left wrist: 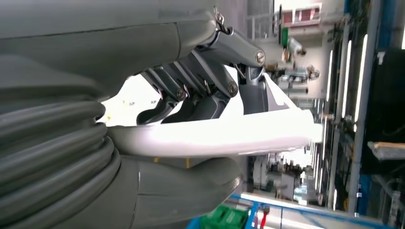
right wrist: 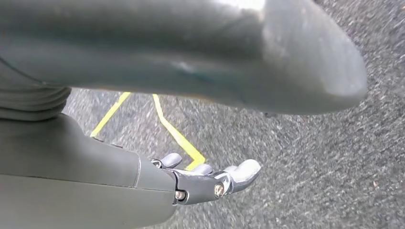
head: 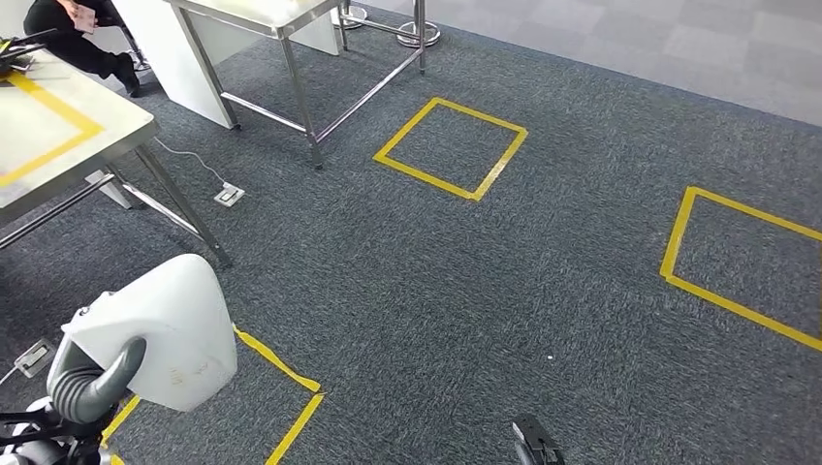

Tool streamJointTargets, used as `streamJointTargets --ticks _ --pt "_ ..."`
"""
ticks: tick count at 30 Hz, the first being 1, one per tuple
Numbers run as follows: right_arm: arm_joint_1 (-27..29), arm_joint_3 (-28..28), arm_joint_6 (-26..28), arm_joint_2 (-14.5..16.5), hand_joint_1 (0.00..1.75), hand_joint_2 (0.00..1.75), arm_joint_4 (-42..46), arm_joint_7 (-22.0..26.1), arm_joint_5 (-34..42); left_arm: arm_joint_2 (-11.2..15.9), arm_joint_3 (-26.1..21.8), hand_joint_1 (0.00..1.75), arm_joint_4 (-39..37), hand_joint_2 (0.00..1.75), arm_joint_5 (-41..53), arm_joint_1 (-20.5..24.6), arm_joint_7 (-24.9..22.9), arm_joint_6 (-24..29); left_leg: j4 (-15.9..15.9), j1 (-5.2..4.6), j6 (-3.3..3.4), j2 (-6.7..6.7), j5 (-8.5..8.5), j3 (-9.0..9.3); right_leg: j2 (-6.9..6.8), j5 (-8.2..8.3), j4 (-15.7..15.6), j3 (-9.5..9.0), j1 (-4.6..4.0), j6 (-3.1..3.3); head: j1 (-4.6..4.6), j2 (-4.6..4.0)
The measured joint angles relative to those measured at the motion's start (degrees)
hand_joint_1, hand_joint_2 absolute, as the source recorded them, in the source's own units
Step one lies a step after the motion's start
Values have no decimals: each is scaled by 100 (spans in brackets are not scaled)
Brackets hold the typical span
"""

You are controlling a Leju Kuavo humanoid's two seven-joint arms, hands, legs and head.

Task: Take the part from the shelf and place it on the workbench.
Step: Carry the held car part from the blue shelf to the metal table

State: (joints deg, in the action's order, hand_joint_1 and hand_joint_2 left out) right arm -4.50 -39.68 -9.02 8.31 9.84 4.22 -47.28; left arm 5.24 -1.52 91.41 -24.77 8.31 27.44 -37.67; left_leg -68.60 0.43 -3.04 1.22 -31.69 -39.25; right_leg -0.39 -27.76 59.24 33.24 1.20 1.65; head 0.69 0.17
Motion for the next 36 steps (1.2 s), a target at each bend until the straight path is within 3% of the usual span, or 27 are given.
streamJointTargets --ticks 2,3,5,6,8,9,11,13,15,17,18,19,20,22,24,26,28,30,32,33,34,35,36 --pt "14 -20 20 0 0 0 0 0 21 13 -16 175 6 175 67 33 21 125 -582 9 -20 -68 -202 -278 -169 -15 2 -1 -14 15 -8 0" --pt "16 -28 27 1 0 0 0 2 28 19 -26 175 21 175 121 39 39 207 -586 11 -20 -81 -143 -272 -248 -23 2 -7 -16 17 -9 0" --pt "17 -46 35 5 0 0 0 6 35 34 -65 175 98 175 255 58 101 388 40 4 3 -197 210 73 -394 -47 3 -37 -19 1 -9 0" --pt "17 -53 37 8 0 0 0 8 34 41 -94 175 159 175 325 77 139 480 446 -15 40 -350 362 292 -458 -64 6 -58 -33 -19 -9 0" --pt "17 -62 37 12 0 0 0 7 27 51 -156 175 295 175 443 123 201 631 934 -52 124 -566 510 549 -572 -92 9 -93 -60 -76 0 0" --pt "15 -63 37 13 0 0 0 6 24 56 -190 175 357 175 482 137 223 680 974 -69 164 -579 505 547 -632 -101 4 -109 -71 -106 5 0" --pt "9 -66 38 17 0 0 1 4 23 66 -258 175 482 175 574 126 262 764 1004 -56 227 -423 534 543 -721 -129 -7 -149 -63 -175 12 0" --pt "8 -70 49 23 0 0 2 10 27 68 -294 175 587 175 711 115 332 851 1054 -14 298 -275 572 583 -487 -289 204 -87 -39 -242 29 0" --pt "22 -82 61 27 0 0 1 12 31 58 -298 175 640 175 846 114 407 939 1070 9 342 -129 594 590 -119 -619 863 228 -22 -281 62 0" --pt "47 -98 66 28 0 0 0 8 33 48 -298 175 666 175 960 98 439 1034 1056 7 353 44 592 576 4 -824 1525 594 -26 -291 81 0" --pt "56 -105 68 28 0 0 0 7 33 45 -298 175 687 175 1020 89 449 1094 1044 5 351 139 589 573 21 -766 1595 663 -28 -285 83 0" --pt "59 -109 69 28 0 0 0 9 34 45 -299 175 712 175 1080 84 458 1155 1028 7 344 230 584 572 42 -599 1429 620 -27 -275 85 0" --pt "59 -113 69 28 0 0 1 13 34 45 -299 175 746 175 1144 82 472 1230 1009 10 331 315 576 571 94 -369 1074 480 -21 -261 86 0" --pt "56 -120 69 30 0 0 1 21 34 45 -301 175 829 175 1256 81 509 1386 965 11 281 462 554 547 343 -66 344 174 0 -236 86 0" --pt "56 -129 69 35 0 0 0 25 33 47 -303 175 922 175 1333 77 541 1519 957 12 201 588 555 506 462 -28 69 61 -6 -207 84 0" --pt "50 -138 70 46 0 0 0 26 32 57 -312 175 1002 175 1371 64 554 1589 985 24 118 679 579 471 326 -8 35 34 -15 -145 84 0" --pt "48 -145 72 59 0 0 1 26 32 67 -335 175 1078 175 1462 50 592 1745 830 12 62 443 479 381 188 17 -23 -14 -4 -54 56 0" --pt "62 -153 79 63 0 0 1 25 33 63 -354 175 1148 175 1609 30 642 2013 228 2 25 68 153 96 42 16 -50 -35 -14 10 16 0" --pt "80 -158 87 63 0 0 0 23 33 52 -355 175 1191 175 1718 -18 657 2202 -472 13 -5 -54 -129 -246 -115 0 -46 -37 -30 35 4 0" --pt "84 -159 89 64 0 0 0 23 33 47 -355 175 1206 175 1746 -44 658 2244 -607 16 -10 -71 -133 -309 -195 -9 -45 -41 -35 37 3 0" --pt "84 -159 89 67 0 0 0 23 33 44 -355 175 1223 175 1764 -61 661 2267 -498 15 -8 -90 -24 -247 -274 -20 -42 -50 -37 34 3 0" --pt "81 -159 89 71 0 0 0 24 33 42 -355 175 1244 175 1792 -70 669 2300 -182 12 4 -138 158 -74 -351 -34 -39 -65 -38 24 3 0" --pt "79 -159 89 75 0 0 0 25 33 40 -355 175 1270 175 1849 -73 691 2359 249 -2 30 -273 334 157 -422 -52 -35 -86 -43 9 2 0"
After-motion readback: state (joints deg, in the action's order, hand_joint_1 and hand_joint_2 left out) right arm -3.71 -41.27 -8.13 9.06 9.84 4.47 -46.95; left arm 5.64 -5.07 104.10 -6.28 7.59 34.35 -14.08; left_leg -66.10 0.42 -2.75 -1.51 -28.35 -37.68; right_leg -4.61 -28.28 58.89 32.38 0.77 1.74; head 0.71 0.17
